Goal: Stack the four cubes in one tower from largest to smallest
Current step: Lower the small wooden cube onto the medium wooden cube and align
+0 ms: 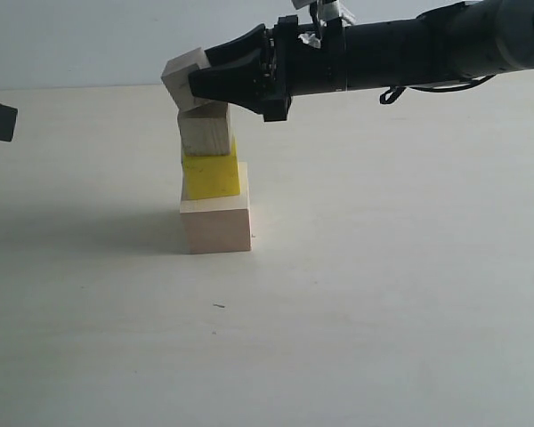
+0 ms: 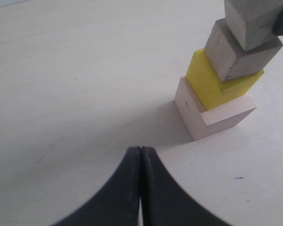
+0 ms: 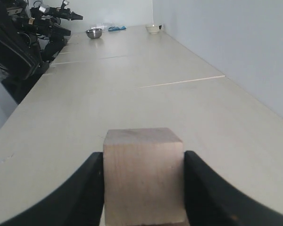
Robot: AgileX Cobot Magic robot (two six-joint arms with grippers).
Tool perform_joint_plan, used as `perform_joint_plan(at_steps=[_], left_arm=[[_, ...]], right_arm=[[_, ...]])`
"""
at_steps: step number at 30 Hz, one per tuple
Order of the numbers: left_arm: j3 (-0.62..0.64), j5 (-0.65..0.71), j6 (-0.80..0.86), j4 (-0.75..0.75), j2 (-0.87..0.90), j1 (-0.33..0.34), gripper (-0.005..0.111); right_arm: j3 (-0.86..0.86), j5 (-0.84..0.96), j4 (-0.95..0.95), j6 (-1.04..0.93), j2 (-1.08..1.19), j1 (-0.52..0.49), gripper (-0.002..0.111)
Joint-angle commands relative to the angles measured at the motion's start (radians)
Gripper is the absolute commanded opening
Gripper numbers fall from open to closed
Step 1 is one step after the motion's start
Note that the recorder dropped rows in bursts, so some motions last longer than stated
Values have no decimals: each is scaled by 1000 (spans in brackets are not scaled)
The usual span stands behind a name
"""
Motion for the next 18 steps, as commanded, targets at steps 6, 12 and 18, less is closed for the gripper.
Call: perform_joint_plan(at_steps=[6,12,18], left_arm=[[2,-13,-2,-2,-9,2,0],[2,-13,-2,-2,-9,2,0],[2,-13,-2,-2,-9,2,0]], right_arm=[[-5,-4,11,-14,-2,1,0],[-5,-2,-4,-9,-2,1,8],[-5,-2,-20,-7,-2,1,16]])
